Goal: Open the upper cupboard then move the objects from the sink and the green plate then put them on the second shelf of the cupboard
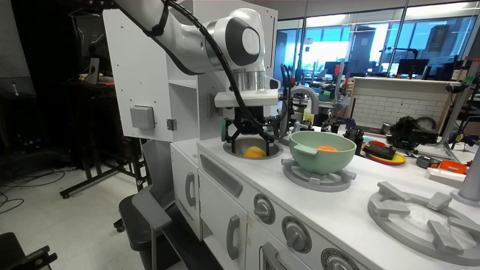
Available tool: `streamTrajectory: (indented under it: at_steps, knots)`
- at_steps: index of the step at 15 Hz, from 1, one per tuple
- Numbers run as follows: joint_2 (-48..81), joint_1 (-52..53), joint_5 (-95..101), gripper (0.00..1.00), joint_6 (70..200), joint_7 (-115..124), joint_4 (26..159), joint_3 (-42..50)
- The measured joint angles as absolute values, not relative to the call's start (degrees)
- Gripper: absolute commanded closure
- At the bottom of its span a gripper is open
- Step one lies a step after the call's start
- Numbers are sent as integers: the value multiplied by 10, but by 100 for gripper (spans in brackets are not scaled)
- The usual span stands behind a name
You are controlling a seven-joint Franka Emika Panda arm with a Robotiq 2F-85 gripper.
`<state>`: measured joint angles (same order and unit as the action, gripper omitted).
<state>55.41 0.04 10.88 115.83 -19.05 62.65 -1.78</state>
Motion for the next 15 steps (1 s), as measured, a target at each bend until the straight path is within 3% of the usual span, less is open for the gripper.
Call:
streamTrajectory:
  at_steps: [1,2,3,9,11,15]
  knots:
    - [558,2,109,0,1158,-190,624,-18]
    - [562,3,109,25,1158,-191,620,-18]
    - [566,4,109,26,1158,-191,616,-18]
    - [577,7,109,73,1147,-191,595,-18]
    - [577,8,109,85,1141,-191,592,-18]
    - [571,9,110,96,1115,-191,588,-14]
